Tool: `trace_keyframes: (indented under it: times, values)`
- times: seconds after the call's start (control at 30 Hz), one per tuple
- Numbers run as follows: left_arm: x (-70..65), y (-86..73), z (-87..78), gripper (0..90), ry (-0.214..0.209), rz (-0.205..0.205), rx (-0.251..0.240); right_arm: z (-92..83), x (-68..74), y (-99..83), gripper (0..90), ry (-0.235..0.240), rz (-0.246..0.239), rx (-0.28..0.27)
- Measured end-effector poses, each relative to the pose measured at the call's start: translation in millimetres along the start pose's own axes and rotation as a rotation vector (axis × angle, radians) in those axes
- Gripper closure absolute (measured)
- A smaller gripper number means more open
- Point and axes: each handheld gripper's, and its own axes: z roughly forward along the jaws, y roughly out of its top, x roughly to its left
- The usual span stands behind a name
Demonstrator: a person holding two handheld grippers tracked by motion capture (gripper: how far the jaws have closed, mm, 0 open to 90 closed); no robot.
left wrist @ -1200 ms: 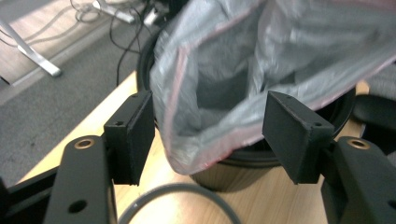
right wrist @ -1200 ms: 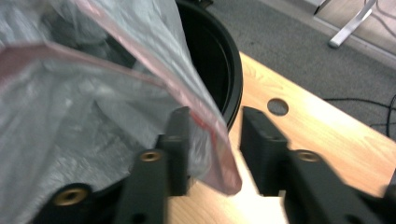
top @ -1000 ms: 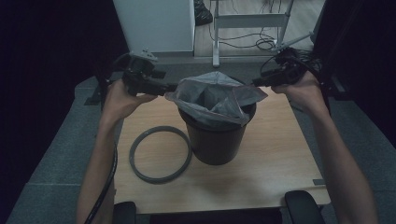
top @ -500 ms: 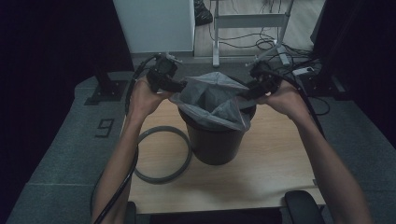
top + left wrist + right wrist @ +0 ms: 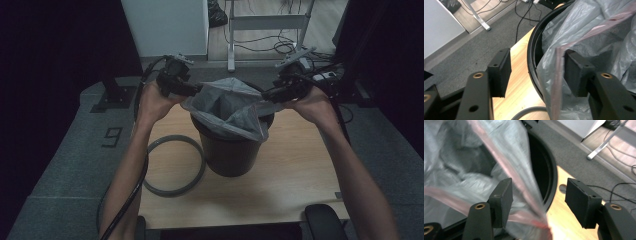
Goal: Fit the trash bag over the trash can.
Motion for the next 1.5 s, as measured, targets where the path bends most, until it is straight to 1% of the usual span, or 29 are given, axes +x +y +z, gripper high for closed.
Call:
trace_keyframes:
  times: [0.07,0.1,0.13,0.17,0.2,0.27,0.3,0.33,0.37,0.4,0.47,0.5,0.53,0.6,0.7,0.8,0.83,0.9,0.93,0.97,1.0,1.13,1.3,1.37,1.4,1.47,1.5]
  values:
    - [-0.5,0.1,1.7,46.2,-0.012,0.002,0.004,1.3,-4.0,2.5,38.1,0.015,0.012,-0.019]
    - [-0.8,0.1,2.9,47.5,-0.006,0.004,0.008,2.4,-6.1,4.1,37.8,0.02,0.018,-0.026]
    - [-0.6,0.0,3.7,50.2,0.0,0.004,0.012,4.4,-6.9,5.5,37.8,0.032,0.008,-0.021]
    - [0.1,-0.2,5.4,52.9,-0.001,-0.002,0.013,6.6,-7.0,6.2,37.8,0.042,-0.002,-0.011]
    - [1.1,-0.4,6.7,55.7,-0.004,-0.007,0.014,10.6,-6.6,6.8,37.8,0.06,-0.012,0.011]
    - [3.4,-0.5,9.4,60.1,-0.003,-0.023,0.02,17.1,-3.6,5.9,37.6,0.094,-0.034,0.038]
    - [4.6,-0.7,10.7,62.0,-0.003,-0.028,0.023,20.0,-2.0,4.9,37.9,0.1,-0.047,0.047]
    - [5.7,-0.8,11.9,65.6,0.002,-0.033,0.025,22.5,-0.5,3.8,41.2,0.099,-0.055,0.059]
    - [6.8,-0.8,12.9,68.3,0.004,-0.043,0.026,24.5,0.1,2.7,49.1,0.089,-0.064,0.068]
    - [8.1,-0.9,13.7,72.5,-0.002,-0.049,0.026,25.5,0.2,1.8,59.5,0.074,-0.06,0.07]
    - [11.5,-0.7,16.6,76.3,-0.016,-0.068,0.028,26.1,-2.2,1.6,74.9,0.071,-0.033,0.058]
    - [13.1,-0.6,18.2,77.8,-0.013,-0.072,0.031,26.8,-3.8,1.9,79.9,0.071,-0.025,0.05]
    - [14.7,-0.6,20.2,78.5,-0.012,-0.08,0.036,27.9,-4.8,2.4,83.6,0.058,-0.016,0.044]
    - [18.7,-0.8,25.5,79.7,-0.01,-0.097,0.046,31.9,-8.3,4.0,88.1,0.026,0.0,0.024]
    - [23.0,-2.0,37.3,80.2,-0.005,-0.112,0.069,40.5,-14.6,4.9,88.8,0.0,0.029,0.016]
    - [25.5,-3.5,49.1,80.4,0.015,-0.103,0.101,54.4,-20.1,3.7,89.0,-0.019,0.05,0.036]
    - [27.9,-4.7,55.3,80.7,0.015,-0.107,0.115,57.7,-21.6,3.2,89.0,-0.022,0.055,0.039]
    - [31.7,-6.7,64.8,81.2,0.013,-0.124,0.128,66.9,-26.4,1.7,89.1,-0.022,0.074,0.045]
    - [33.3,-7.7,69.0,81.5,0.012,-0.128,0.136,69.4,-29.0,1.1,89.2,-0.014,0.089,0.033]
    - [34.8,-8.6,72.7,81.5,0.005,-0.133,0.136,70.7,-32.3,1.1,89.1,0.0,0.107,0.024]
    - [36.0,-9.3,75.9,81.1,-0.005,-0.14,0.132,71.5,-35.1,1.6,89.2,0.002,0.117,0.024]
    - [37.4,-9.2,86.0,80.9,-0.013,-0.146,0.127,79.1,-43.4,4.3,89.1,-0.027,0.122,0.06]
    - [40.5,-8.3,95.8,80.8,-0.022,-0.16,0.131,91.3,-50.2,3.8,89.0,-0.029,0.145,0.078]
    - [39.9,-7.6,99.6,79.8,-0.039,-0.153,0.13,95.4,-53.5,1.5,89.0,-0.032,0.157,0.088]
    - [39.2,-7.2,101.6,79.8,-0.044,-0.15,0.132,98.4,-56.5,-0.8,88.9,-0.035,0.171,0.106]
    - [38.3,-7.3,105.0,81.4,-0.046,-0.142,0.14,103.1,-61.0,-4.5,88.8,-0.022,0.191,0.118]
    - [38.7,-8.3,106.5,83.2,-0.049,-0.139,0.152,105.4,-62.0,-5.4,88.8,-0.014,0.198,0.119]
